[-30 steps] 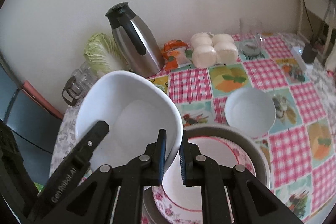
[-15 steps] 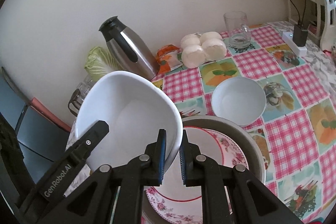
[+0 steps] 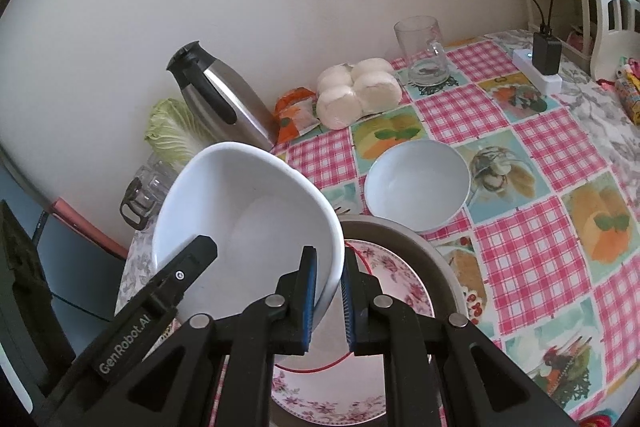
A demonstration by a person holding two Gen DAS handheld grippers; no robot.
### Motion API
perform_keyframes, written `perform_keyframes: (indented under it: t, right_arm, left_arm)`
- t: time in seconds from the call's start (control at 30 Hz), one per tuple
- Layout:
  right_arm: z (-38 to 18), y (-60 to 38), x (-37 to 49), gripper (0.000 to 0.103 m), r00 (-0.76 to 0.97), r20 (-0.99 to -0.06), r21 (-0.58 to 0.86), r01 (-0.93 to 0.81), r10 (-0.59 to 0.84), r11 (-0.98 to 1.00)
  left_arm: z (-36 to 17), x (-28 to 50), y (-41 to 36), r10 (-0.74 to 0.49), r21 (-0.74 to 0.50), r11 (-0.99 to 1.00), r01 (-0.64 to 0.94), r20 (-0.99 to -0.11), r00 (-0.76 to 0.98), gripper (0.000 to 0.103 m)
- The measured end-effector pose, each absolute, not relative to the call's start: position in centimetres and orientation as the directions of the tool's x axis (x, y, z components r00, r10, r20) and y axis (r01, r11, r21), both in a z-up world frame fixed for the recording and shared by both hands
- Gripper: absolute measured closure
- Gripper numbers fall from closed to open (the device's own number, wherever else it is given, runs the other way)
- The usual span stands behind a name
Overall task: Organize plates and bowls
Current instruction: 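Lower the white square bowl with both tools into the red-rimmed bowl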
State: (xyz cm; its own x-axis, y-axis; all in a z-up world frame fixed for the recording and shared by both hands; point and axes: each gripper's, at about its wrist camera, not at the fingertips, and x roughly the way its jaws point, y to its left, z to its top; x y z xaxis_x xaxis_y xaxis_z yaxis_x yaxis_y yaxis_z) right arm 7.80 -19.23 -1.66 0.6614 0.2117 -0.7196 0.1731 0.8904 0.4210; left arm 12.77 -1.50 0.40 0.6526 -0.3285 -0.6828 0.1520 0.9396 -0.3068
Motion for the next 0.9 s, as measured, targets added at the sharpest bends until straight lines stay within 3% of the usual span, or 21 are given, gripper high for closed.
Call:
perform_keyframes:
  t: [0.9]
  right_arm:
    - [-3.0,-18.9,8.2,0.086,0.576,-0.788,0.387,0.187,0.218,0.903]
  left_arm:
    - [-2.5,13.9,-1.2,-0.343,-0.352,0.932,0.083,-0.785,0.516,0.085]
